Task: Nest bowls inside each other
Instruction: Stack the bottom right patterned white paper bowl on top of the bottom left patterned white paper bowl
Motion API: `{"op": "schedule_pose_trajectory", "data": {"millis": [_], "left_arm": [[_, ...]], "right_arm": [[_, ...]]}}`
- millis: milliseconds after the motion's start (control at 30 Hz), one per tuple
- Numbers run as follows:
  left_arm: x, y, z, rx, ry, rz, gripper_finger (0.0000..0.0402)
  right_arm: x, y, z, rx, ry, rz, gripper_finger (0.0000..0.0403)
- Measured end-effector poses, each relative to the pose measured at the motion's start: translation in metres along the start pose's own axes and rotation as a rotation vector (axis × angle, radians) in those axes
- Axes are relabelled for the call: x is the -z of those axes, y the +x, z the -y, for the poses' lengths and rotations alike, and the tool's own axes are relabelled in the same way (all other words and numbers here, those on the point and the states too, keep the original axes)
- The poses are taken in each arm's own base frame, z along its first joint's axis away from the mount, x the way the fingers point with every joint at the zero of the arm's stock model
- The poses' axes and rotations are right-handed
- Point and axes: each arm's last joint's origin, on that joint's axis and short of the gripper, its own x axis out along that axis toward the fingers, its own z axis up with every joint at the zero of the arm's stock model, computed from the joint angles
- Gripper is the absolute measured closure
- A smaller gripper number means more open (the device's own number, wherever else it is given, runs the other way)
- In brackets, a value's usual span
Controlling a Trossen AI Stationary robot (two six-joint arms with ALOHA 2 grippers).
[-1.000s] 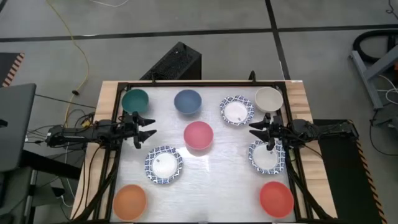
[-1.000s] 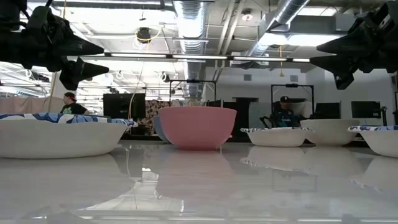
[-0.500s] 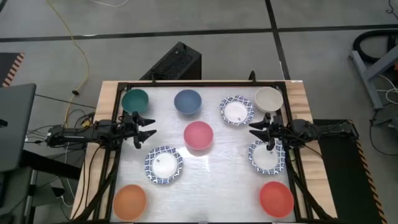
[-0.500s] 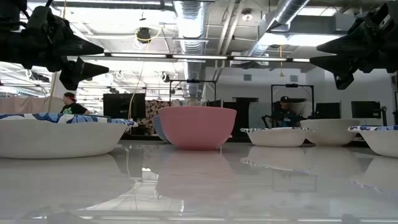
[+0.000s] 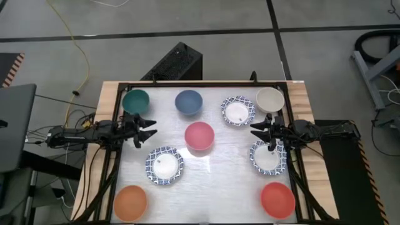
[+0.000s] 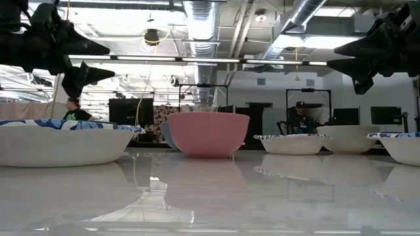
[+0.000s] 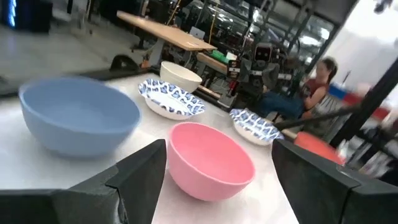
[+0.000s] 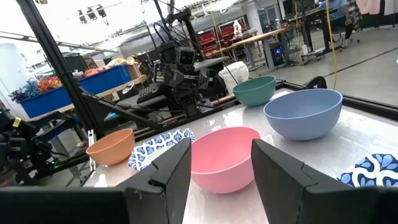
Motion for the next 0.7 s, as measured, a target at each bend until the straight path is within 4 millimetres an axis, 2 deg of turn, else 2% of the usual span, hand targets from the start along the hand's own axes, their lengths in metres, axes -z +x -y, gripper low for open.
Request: {"op": "schedule_pose_trajectory", "data": {"millis": [167,567,700], "left_arm": [[0.0003,0.0000,-0.0002,-0.004,-0.177,-0.002,0.0120],[-0.0018,-0.0002,-0.0023,-0.083,-0.175,0.059,0.0120],[-0.0050,-0.0006,-0.0035,-0.146,-0.111,0.120,0.0120]], "right_arm": [[0.0000,0.0000,0.0000,0.000,0.000,0.000,0.0216],[0.0000,0.0000,0.0000,0.001,0.000,0.000,0.0216],[-0.0003,0.0000,-0.0001,0.000,0.001,0.003,0.0216]]}}
